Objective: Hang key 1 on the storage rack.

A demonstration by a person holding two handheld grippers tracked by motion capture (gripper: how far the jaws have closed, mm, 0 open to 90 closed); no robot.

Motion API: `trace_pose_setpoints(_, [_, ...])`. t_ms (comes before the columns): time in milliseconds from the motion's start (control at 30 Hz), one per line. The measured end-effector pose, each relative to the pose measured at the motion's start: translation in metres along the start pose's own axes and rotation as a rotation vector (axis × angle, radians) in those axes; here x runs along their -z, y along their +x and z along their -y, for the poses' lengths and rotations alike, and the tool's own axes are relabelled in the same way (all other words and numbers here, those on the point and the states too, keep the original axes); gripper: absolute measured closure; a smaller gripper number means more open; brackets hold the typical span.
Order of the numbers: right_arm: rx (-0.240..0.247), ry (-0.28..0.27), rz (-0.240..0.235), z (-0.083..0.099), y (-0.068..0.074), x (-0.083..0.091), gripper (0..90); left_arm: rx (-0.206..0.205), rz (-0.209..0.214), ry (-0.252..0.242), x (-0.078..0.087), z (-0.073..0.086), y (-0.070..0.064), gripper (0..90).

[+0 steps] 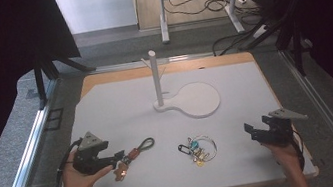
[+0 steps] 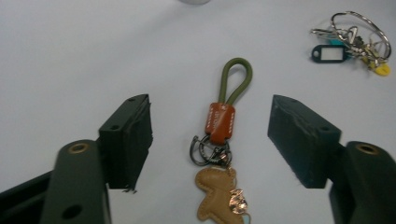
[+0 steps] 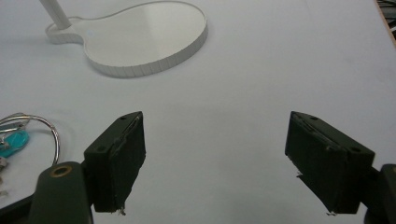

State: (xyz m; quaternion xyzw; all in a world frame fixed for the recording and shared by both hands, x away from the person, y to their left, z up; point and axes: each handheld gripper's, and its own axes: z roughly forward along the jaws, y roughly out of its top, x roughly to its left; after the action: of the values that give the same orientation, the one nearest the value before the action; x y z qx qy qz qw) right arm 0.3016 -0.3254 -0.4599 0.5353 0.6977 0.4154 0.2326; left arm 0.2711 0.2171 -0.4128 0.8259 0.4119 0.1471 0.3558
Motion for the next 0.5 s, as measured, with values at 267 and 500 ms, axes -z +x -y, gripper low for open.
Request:
trace_pose_setpoints(267, [-0.022,-0.012,0.008,0.001,-0.006,0.007,21.7,-0.054,0.073,0.086,-0.009,-0.015,-0.005,33.0])
trace_pose_setpoints(500, [-0.01,0.011,0.004,0.004,0.0,0.002,21.7,-0.079,0.084,0.24,-0.039,-0.022,-0.002,39.9])
